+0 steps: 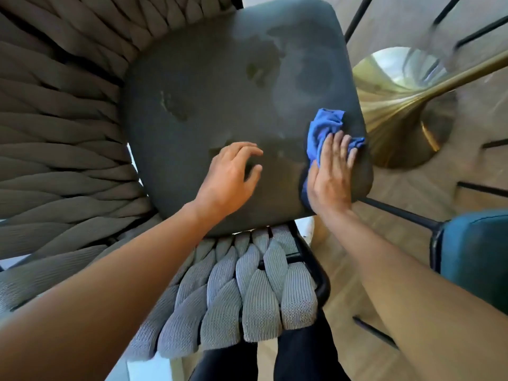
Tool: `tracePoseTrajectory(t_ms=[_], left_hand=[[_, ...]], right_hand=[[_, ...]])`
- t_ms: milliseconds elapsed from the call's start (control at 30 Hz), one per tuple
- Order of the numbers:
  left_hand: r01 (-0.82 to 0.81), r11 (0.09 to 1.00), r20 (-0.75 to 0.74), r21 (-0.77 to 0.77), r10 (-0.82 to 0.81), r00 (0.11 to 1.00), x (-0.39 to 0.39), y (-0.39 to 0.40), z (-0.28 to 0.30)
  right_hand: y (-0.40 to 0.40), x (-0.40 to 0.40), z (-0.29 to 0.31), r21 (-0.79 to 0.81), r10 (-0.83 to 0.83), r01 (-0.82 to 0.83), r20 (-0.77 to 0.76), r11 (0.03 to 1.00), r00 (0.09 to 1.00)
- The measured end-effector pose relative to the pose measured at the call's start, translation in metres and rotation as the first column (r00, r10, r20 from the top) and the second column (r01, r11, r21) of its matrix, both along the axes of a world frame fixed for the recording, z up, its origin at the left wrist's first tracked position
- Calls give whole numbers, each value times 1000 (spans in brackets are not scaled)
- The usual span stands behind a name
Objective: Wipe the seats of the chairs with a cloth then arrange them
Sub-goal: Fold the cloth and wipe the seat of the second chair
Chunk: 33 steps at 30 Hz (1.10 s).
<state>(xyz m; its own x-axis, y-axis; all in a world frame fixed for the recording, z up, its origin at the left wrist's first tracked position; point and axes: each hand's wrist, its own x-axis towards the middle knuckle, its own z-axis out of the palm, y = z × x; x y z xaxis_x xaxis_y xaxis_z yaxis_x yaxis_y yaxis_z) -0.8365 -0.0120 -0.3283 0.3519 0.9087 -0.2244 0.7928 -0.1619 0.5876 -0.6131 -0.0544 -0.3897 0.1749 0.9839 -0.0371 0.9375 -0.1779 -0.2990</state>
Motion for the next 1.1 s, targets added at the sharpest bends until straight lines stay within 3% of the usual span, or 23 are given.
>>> tracePoseTrajectory(t_ms=[100, 267, 400, 467, 533, 600, 667, 733, 767, 833, 967, 1033, 1100], left_hand=[[-43, 997, 18, 64, 41, 999, -6, 2, -5], [-111, 989, 9, 93, 111, 994, -13, 8, 2], [-201, 979, 48, 7, 201, 978, -17, 12, 7], [-228, 973, 58, -21, 229, 972, -18, 13, 8], [-248, 968, 57, -37, 250, 967, -17, 14, 9], [-263, 963, 57, -49, 266, 962, -15, 17, 11], [-262, 964, 58, -54, 265, 962, -13, 20, 12], [-259, 964, 65, -63, 263, 963, -12, 25, 11], [-262, 963, 68, -62, 266, 962, -12, 27, 10], [-269, 962, 72, -51, 272, 960, -12, 31, 7], [-253, 966, 61, -47, 255, 965, -11, 37, -2], [-222, 974, 49, -36, 223, 974, -11, 40, -6], [-204, 978, 28, -31, 205, 978, -11, 43, -8]], right_hand=[[13, -19, -3, 78, 100, -95, -68, 992, 993], [9, -48, -6, 91, 417, -409, -113, 908, 902], [0, -29, -1, 81, 672, -668, -149, 740, 726], [-8, -22, 10, 38, 714, -729, -244, 683, 656], [-14, -18, 31, -49, 571, -663, -466, 747, 677], [-14, -15, 59, -194, 195, -411, -654, 891, 731], [-5, -10, 80, -260, -144, -84, -743, 962, 653], [10, 0, 91, -254, -313, 183, -767, 950, 560], [20, 6, 92, -224, -333, 254, -753, 941, 568], [43, 18, 86, -148, -292, 260, -649, 954, 703], [86, 20, 31, -59, -10, -7, -273, 998, 962], [97, 2, 5, -7, 120, -121, -117, 993, 986], [99, -19, -8, 55, 195, -190, -113, 980, 974]])
